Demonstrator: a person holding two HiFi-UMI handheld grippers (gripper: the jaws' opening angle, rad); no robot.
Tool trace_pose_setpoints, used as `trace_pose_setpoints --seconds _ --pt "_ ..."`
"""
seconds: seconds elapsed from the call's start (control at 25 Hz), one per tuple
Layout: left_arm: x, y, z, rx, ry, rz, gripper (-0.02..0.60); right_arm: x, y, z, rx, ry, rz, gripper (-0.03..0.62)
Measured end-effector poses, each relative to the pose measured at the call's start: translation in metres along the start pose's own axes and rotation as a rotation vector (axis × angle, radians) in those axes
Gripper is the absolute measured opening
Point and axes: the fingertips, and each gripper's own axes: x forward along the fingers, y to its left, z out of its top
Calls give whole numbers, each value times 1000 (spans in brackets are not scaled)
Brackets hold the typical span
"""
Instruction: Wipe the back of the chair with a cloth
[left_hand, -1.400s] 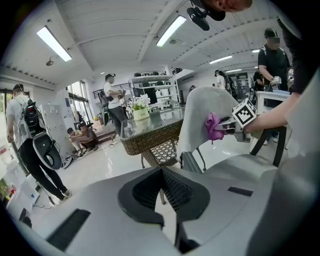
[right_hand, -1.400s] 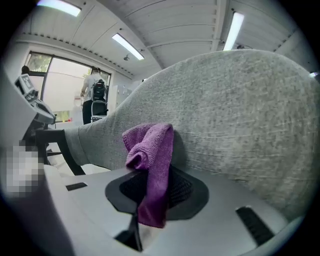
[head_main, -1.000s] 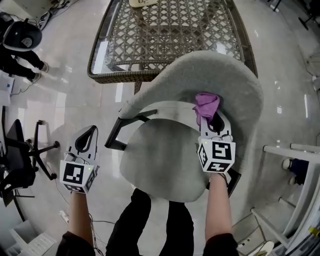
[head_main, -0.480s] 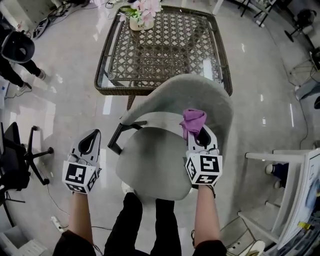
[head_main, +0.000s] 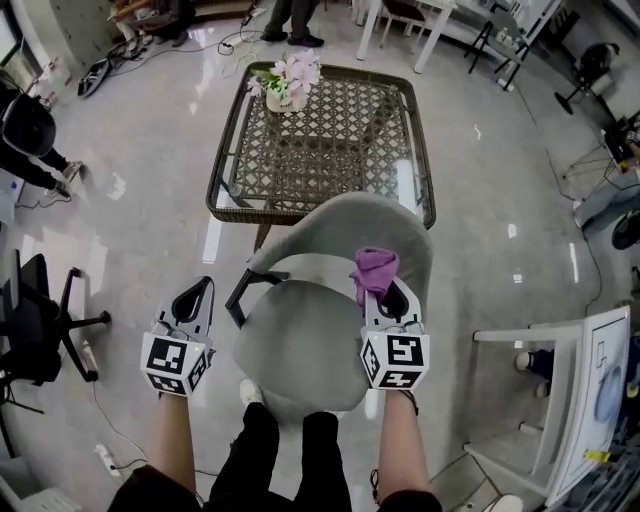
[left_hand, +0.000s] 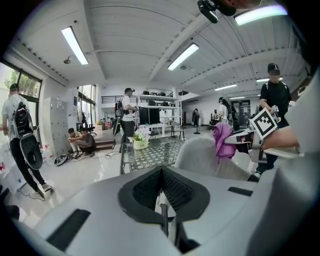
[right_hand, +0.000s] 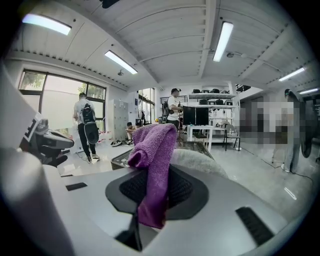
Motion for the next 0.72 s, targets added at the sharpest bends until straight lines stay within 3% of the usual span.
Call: trace_pose_setpoints --seconds 0.2,0.72 --pt "-17 -5 39 -6 -28 11 9 -23 5 34 50 -26 5 92" --pt "-56 -26 133 30 -112 3 9 -71 15 111 38 -79 26 92"
